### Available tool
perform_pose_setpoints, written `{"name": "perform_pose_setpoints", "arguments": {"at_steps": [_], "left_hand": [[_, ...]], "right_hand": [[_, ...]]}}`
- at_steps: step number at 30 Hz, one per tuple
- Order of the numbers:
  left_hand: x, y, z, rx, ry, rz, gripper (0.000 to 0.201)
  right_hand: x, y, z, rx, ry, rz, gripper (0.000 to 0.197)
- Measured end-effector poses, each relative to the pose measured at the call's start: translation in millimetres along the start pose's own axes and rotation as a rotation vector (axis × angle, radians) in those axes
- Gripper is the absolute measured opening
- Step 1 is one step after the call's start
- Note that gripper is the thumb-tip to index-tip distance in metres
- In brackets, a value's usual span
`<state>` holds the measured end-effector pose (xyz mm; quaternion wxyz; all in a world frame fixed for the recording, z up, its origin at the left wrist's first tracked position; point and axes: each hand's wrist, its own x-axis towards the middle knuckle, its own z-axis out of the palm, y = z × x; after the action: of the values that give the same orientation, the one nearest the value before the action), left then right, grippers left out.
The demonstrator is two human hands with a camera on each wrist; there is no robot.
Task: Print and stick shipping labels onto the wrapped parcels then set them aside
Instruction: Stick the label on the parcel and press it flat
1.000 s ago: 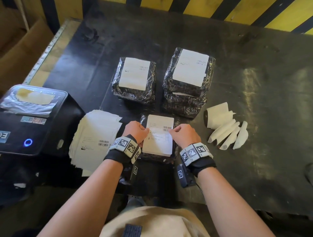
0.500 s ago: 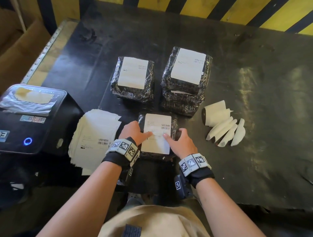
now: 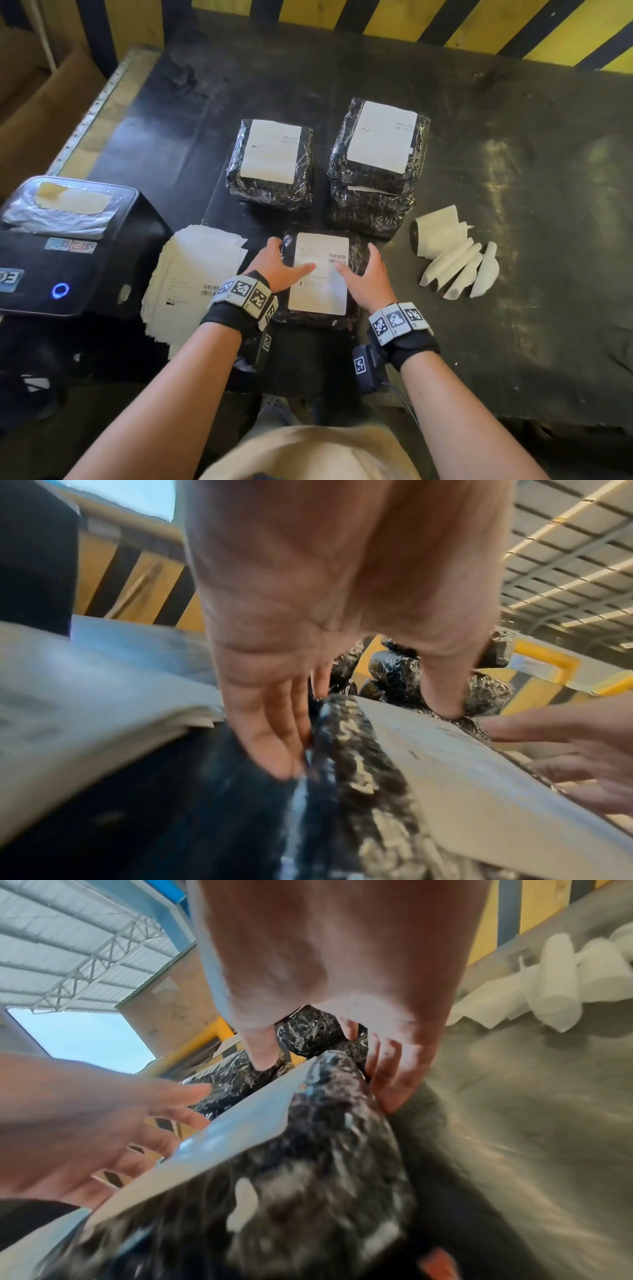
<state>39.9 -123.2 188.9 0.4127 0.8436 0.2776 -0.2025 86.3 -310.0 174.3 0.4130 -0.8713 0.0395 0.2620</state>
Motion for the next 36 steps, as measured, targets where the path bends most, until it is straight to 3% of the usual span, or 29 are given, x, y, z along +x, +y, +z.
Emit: {"name": "perform_pose_setpoints", "arguments": {"at_steps": [4, 11, 15, 26, 29, 32, 36], "left_hand": [[22.5, 12.0, 10.6, -0.022, 0.110, -0.080, 0.081], [49.1, 18.7, 18.7, -0.004, 0.136, -0.199, 0.092], [56.3, 17.4, 20.8, -0.007, 0.133, -0.210, 0.095], [64.7, 11.8, 18.3, -0.067, 0.147, -0.217, 0.072], [62.9, 13.1, 20.4, -0.065, 0.138, -0.216, 0.076], [59.8, 15.3, 24.5, -0.037, 0.129, -0.208, 0.093], [63.4, 15.3, 24.7, -0.056, 0.134, -0.202, 0.091]], "right_hand": [[19.7, -15.5, 2.1, 0.073, 0.012, 0.063, 0.086], [41.9, -27.1, 15.5, 0.098, 0.003, 0.185, 0.093], [46.2, -27.5, 19.8, 0.129, 0.036, 0.189, 0.089], [54.4, -15.1, 19.7, 0.161, 0.085, 0.131, 0.057], [54.5, -16.3, 18.2, 0.159, 0.058, 0.154, 0.061], [54.5, -19.0, 20.8, 0.146, 0.023, 0.171, 0.076], [60.4, -18.2, 21.6, 0.161, 0.034, 0.162, 0.070]]}}
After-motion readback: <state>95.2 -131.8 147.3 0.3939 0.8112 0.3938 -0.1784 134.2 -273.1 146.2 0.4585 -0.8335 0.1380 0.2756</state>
